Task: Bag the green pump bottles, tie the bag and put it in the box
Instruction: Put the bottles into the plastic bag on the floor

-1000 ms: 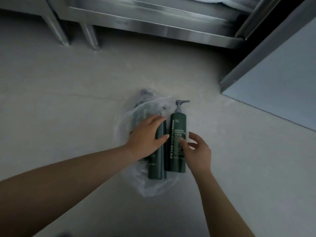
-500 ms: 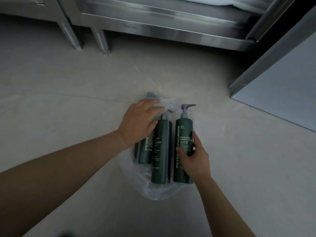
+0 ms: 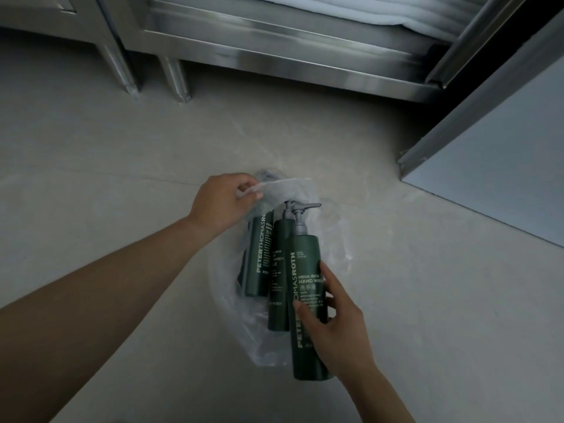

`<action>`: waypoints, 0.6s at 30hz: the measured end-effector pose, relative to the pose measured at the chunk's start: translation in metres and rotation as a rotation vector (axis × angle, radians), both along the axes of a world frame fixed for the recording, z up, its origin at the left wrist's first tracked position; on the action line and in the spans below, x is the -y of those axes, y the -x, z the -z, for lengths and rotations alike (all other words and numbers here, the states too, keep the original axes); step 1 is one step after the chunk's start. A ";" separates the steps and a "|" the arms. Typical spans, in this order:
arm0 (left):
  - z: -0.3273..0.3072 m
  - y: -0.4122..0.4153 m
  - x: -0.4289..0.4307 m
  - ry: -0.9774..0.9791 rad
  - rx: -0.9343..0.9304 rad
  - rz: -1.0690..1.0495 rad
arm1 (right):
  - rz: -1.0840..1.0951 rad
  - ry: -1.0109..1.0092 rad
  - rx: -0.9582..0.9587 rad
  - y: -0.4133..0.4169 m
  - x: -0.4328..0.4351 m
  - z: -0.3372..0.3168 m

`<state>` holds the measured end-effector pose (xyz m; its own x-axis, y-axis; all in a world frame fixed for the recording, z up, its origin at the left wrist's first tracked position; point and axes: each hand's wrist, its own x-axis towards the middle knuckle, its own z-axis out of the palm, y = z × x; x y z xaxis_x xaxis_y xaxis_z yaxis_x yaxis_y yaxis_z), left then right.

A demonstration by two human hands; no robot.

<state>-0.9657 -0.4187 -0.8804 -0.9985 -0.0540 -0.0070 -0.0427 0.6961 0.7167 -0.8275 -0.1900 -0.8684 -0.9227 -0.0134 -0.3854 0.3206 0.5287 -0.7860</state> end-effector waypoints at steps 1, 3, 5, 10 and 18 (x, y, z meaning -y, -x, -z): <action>-0.003 0.001 0.001 -0.038 -0.011 -0.016 | -0.008 -0.003 0.000 -0.002 0.003 -0.001; -0.009 0.002 0.003 -0.131 -0.032 -0.039 | -0.005 0.000 0.002 -0.003 0.010 -0.003; -0.016 0.002 0.005 -0.199 -0.056 -0.061 | 0.007 0.009 0.006 0.001 0.016 -0.006; -0.032 0.003 0.017 -0.237 -0.115 -0.086 | -0.055 -0.012 -0.039 0.038 0.045 -0.011; -0.034 -0.009 0.026 -0.182 -0.129 -0.130 | -0.035 -0.081 -0.269 0.064 0.050 -0.012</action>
<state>-0.9568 -0.4447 -0.8460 -0.9764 -0.1920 0.0989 -0.0237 0.5501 0.8347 -0.8910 -0.2402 -0.8563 -0.9914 -0.0260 -0.1280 0.0869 0.5999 -0.7954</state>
